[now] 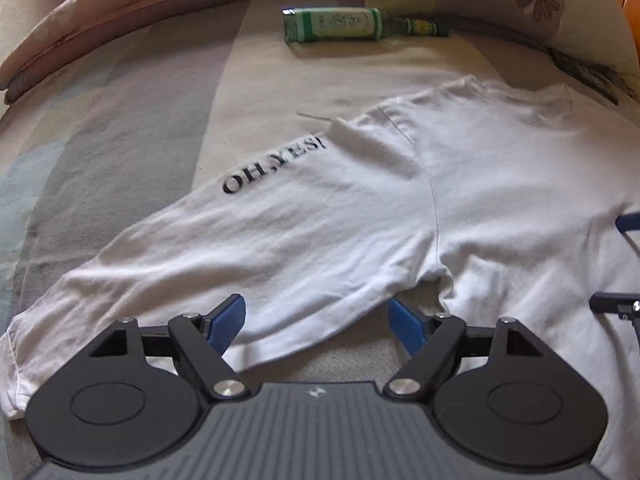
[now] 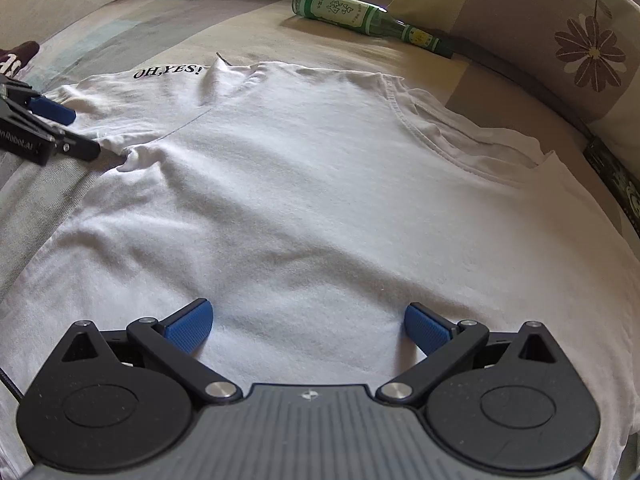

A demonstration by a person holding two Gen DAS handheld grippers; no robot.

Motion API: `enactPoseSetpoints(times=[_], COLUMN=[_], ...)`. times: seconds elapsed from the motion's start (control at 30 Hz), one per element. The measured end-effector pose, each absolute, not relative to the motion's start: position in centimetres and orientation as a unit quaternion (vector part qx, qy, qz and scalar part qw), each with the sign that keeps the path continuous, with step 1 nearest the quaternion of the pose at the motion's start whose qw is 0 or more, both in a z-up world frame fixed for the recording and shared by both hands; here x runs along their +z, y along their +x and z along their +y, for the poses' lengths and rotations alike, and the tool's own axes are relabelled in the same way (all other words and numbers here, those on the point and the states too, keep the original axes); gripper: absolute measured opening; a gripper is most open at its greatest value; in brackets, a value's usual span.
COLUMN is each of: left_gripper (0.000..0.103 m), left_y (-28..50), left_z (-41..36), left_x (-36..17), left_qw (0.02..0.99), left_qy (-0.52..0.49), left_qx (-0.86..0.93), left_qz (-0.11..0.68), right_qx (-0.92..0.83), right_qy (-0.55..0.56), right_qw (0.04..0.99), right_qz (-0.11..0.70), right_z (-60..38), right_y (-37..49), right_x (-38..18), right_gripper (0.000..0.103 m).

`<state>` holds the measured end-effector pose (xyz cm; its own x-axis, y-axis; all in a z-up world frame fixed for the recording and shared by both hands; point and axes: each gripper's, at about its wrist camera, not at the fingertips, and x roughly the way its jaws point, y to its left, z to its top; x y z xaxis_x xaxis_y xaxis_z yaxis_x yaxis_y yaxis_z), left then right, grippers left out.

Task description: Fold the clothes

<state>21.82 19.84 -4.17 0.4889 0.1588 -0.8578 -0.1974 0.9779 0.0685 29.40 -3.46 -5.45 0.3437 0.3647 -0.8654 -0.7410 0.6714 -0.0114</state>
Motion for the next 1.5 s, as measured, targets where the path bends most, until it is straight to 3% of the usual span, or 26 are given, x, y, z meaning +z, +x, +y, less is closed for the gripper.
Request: enactPoseSetpoints(times=[0.47, 0.77, 1.13, 1.5], left_gripper=[0.079, 0.079, 0.085, 0.083], left_y=[17.7, 21.8, 14.0, 16.0], left_z=[24.4, 27.3, 34.9, 37.5], left_x=[-4.9, -5.1, -5.7, -5.6], left_qw=[0.836, 0.867, 0.83, 0.844], left_qy=[-0.091, -0.117, -0.129, -0.133], left_qx=[0.185, 0.179, 0.276, 0.241], left_qz=[0.509, 0.45, 0.467, 0.46], right_qx=[0.344, 0.335, 0.4, 0.442], right_qy=[-0.215, -0.2, -0.189, -0.201], right_qw=[0.786, 0.803, 0.803, 0.775], right_qz=[0.466, 0.451, 0.4, 0.405], right_z=[-3.1, -2.8, 4.9, 9.9], right_y=[29.8, 29.5, 29.5, 27.2], right_x=[-5.4, -3.7, 0.4, 0.3], right_gripper=[0.103, 0.103, 0.103, 0.103])
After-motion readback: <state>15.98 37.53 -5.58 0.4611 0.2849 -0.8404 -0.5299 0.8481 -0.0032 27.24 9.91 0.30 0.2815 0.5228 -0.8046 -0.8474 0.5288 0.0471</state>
